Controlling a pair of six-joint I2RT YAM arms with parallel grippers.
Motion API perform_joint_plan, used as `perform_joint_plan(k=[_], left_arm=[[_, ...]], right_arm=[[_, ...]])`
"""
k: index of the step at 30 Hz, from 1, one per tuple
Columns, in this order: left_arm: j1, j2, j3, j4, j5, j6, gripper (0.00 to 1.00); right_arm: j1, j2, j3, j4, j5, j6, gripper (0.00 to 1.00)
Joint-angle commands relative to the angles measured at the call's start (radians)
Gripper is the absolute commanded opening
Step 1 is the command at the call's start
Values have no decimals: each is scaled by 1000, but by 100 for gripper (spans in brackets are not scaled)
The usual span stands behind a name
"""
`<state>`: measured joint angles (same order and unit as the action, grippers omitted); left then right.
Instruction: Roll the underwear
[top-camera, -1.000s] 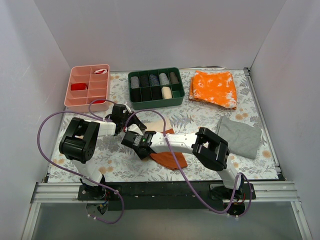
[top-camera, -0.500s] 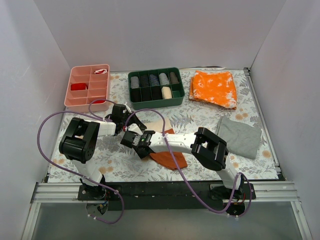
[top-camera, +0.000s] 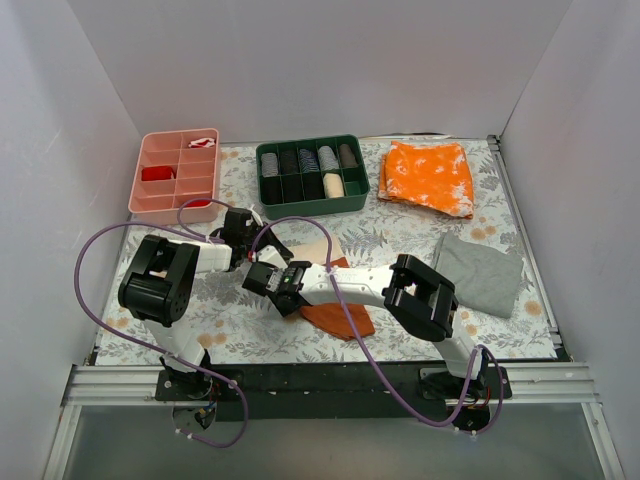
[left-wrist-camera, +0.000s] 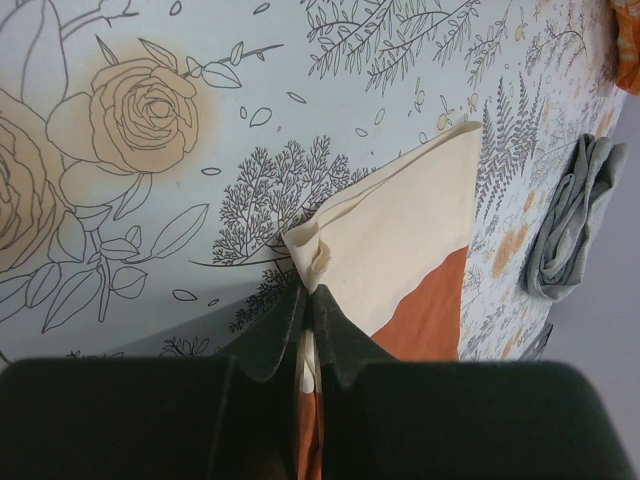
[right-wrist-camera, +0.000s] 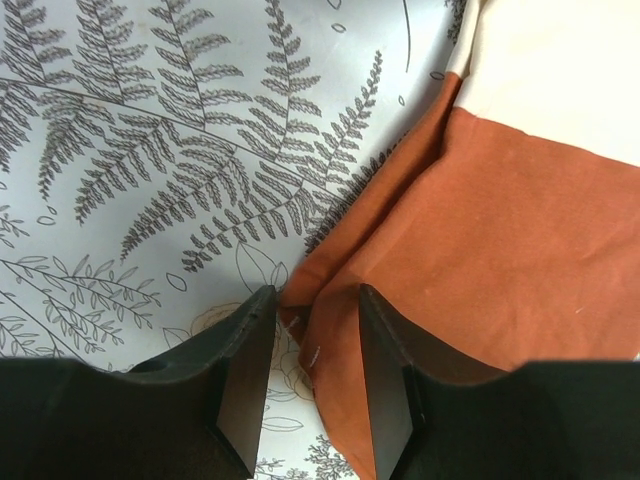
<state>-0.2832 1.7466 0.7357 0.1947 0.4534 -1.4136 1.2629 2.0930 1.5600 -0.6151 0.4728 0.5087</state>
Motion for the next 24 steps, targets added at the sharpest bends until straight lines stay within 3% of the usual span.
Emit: perform_joint_plan(k=[1, 11, 16, 21, 24], left_arm=[[7, -1, 16, -37, -16, 19, 0], [7, -2, 14, -40, -18, 19, 0], [9, -6, 13, -43, -22, 18, 0], [10, -13, 13, -52, -27, 18, 0], [13, -25, 13, -66, -41, 15, 0]], right_arm=[[-5, 7, 43, -58, 26, 16, 46], [-5, 36, 18, -40, -23, 19, 39], [-5, 50, 18, -38, -31, 21, 15], [-5, 55, 20, -35, -34, 19, 11], [-5, 47, 12, -23, -40, 16, 3]])
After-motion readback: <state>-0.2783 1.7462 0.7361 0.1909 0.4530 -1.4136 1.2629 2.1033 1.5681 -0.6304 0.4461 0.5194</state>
